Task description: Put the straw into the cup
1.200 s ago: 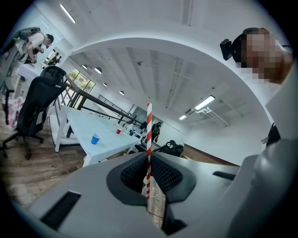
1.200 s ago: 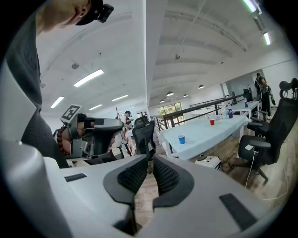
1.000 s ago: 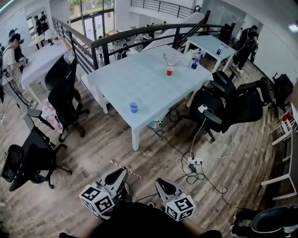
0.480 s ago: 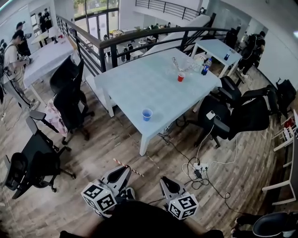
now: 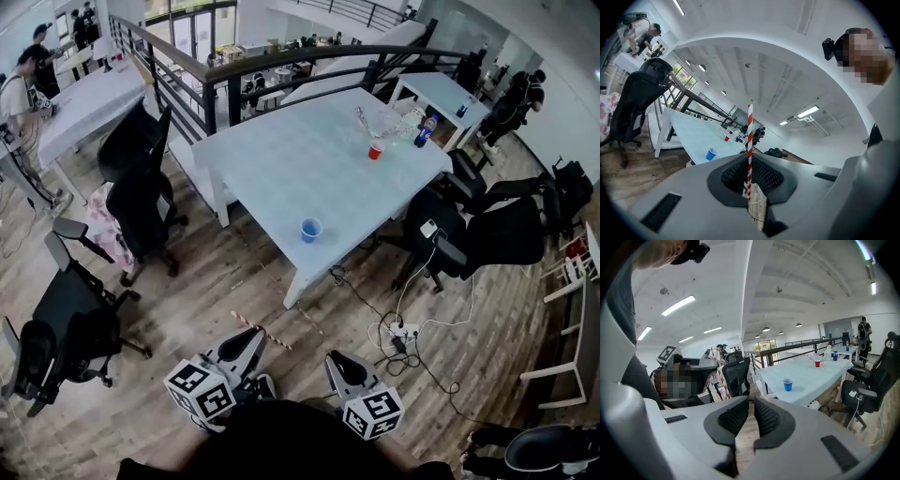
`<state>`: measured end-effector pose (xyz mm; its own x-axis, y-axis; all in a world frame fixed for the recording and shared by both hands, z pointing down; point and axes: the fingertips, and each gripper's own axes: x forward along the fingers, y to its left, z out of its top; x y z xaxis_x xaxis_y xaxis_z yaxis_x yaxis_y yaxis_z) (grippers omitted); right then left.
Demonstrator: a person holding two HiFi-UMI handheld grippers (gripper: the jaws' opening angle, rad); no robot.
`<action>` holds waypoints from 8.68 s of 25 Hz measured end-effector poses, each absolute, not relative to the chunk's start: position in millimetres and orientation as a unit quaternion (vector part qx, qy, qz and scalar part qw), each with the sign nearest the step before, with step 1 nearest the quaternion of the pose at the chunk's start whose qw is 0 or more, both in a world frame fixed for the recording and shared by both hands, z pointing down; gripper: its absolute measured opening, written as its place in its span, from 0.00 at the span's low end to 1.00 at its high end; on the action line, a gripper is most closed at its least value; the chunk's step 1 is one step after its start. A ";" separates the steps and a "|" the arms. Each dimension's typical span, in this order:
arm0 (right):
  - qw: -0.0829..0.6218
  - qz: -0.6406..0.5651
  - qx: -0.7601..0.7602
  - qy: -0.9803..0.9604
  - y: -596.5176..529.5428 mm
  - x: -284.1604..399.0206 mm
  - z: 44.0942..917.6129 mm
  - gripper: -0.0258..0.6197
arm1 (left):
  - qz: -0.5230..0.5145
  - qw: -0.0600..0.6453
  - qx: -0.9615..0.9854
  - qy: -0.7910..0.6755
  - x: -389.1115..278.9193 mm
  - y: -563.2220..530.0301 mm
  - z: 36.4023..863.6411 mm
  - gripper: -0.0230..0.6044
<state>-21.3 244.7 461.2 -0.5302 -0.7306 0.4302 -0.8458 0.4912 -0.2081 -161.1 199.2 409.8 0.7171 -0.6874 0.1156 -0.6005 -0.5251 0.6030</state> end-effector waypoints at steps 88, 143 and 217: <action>0.073 0.278 0.483 -0.827 -138.2 117.0 480.5 0.13 | 0.034 0.223 0.869 -0.440 -57.0 -188.4 435.5 0.10; 0.101 0.324 0.592 -0.731 -130.6 142.1 529.8 0.13 | 0.171 0.273 0.888 -0.328 1.3 -273.3 630.1 0.10; 0.093 0.216 0.507 -0.829 -165.9 78.9 464.4 0.13 | 0.013 0.206 0.908 -0.365 -51.5 -197.2 433.2 0.09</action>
<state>78.9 -165.9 464.4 -0.4677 -0.8012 0.3733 -0.8815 0.3918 -0.2635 -51.5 -197.2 433.2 0.7336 -0.6571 0.1735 -0.6677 -0.6494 0.3639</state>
